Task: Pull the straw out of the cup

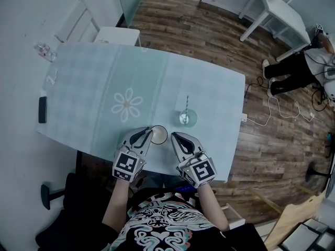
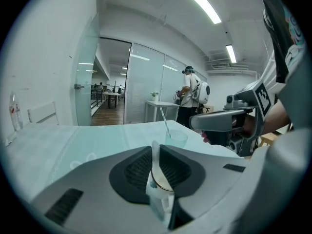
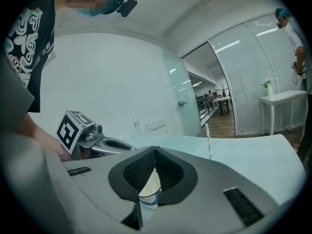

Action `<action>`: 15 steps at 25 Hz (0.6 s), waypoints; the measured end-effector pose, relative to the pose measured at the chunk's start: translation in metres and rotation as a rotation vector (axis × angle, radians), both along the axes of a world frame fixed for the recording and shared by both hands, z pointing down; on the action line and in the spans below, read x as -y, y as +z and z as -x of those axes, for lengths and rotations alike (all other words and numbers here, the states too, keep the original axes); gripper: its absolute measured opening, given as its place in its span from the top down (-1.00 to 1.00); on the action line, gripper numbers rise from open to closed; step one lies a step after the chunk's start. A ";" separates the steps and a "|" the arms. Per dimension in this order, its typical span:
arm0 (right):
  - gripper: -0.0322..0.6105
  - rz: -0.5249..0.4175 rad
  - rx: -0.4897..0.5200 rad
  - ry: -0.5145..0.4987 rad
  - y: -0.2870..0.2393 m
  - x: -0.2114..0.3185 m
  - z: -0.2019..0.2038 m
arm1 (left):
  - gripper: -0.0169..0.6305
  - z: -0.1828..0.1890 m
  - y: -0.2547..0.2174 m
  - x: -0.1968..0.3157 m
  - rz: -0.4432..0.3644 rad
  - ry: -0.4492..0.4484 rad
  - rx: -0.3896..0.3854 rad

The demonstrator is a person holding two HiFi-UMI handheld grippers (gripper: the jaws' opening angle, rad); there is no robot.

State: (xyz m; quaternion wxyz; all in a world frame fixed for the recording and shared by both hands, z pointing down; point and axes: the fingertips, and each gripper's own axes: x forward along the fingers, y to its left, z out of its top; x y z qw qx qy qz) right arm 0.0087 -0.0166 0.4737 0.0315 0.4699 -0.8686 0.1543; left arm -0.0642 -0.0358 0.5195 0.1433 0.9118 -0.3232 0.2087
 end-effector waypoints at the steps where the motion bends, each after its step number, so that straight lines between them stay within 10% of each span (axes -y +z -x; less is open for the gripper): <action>1: 0.94 -0.002 0.000 0.000 -0.001 0.000 0.001 | 0.78 0.001 -0.002 0.001 0.004 -0.005 -0.011; 15: 0.94 -0.006 -0.002 -0.013 -0.011 0.004 0.012 | 0.78 0.014 -0.025 0.007 0.028 -0.043 -0.116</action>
